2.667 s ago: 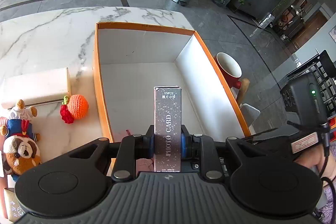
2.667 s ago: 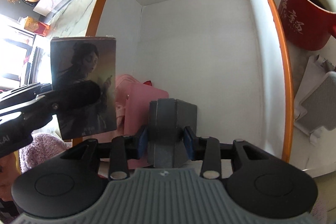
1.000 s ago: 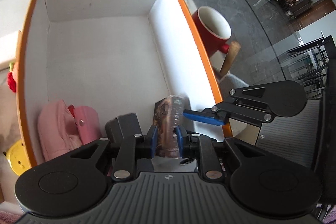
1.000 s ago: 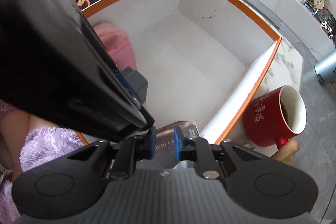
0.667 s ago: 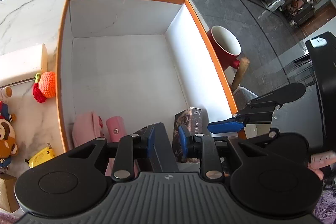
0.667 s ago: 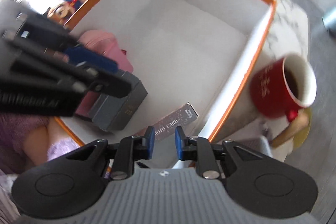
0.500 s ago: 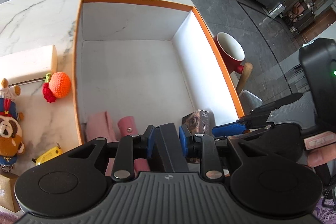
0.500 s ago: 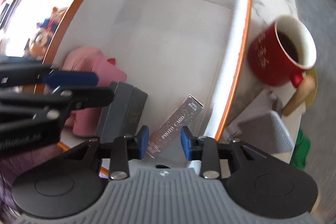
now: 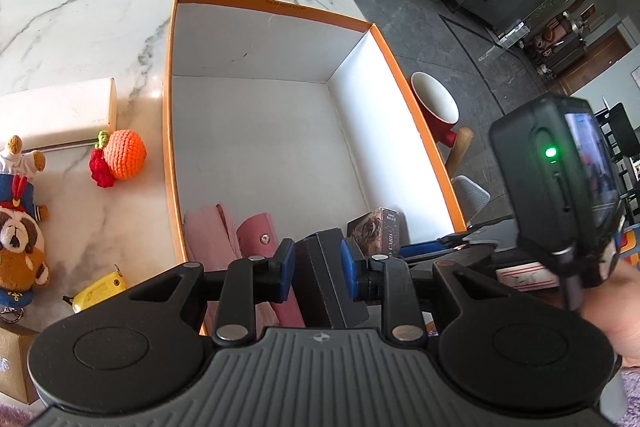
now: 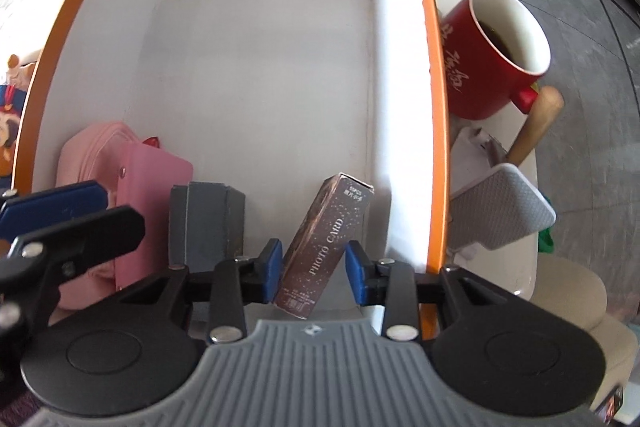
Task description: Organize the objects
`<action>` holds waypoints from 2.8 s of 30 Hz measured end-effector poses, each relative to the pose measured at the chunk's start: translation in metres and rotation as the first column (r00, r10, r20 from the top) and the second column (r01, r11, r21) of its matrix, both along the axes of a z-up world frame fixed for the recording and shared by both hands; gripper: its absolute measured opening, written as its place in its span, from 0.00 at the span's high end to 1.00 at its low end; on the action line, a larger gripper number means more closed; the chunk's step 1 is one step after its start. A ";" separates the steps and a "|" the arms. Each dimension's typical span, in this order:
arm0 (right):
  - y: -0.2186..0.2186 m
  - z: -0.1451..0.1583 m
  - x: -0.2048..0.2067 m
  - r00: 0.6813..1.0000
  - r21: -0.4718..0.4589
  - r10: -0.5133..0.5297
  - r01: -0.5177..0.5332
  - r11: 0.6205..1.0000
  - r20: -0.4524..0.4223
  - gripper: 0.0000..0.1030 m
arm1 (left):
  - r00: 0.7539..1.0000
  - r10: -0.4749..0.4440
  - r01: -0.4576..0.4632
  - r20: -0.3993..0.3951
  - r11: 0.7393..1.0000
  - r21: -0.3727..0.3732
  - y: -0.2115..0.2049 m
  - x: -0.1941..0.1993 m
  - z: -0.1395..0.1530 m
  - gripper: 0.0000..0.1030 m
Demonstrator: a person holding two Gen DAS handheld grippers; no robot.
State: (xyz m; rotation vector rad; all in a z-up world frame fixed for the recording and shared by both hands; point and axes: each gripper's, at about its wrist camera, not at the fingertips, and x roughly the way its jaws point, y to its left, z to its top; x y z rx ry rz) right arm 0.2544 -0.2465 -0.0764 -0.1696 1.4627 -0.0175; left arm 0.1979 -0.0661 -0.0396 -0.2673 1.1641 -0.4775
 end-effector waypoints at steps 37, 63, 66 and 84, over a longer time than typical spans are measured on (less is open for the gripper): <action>-0.011 0.013 -0.004 0.983 0.310 0.183 -0.181 0.933 0.023 0.70 | 0.998 0.052 -0.052 0.024 0.999 -0.003 0.032 -0.003 0.004 0.72; 0.016 -0.050 0.010 0.326 0.103 0.945 -0.940 0.325 -0.016 0.98 | 0.994 0.109 -0.109 -0.010 0.994 0.030 0.055 -0.005 -0.002 0.75; 0.019 -0.050 0.011 0.333 0.131 0.943 -0.935 0.328 0.011 1.00 | 0.994 0.110 -0.109 -0.014 0.994 0.027 0.055 -0.005 -0.002 0.75; 0.006 -0.016 0.010 0.496 0.031 0.867 -0.868 0.496 0.041 0.99 | 0.984 0.137 -0.144 0.112 0.988 0.057 0.089 -0.030 0.035 0.75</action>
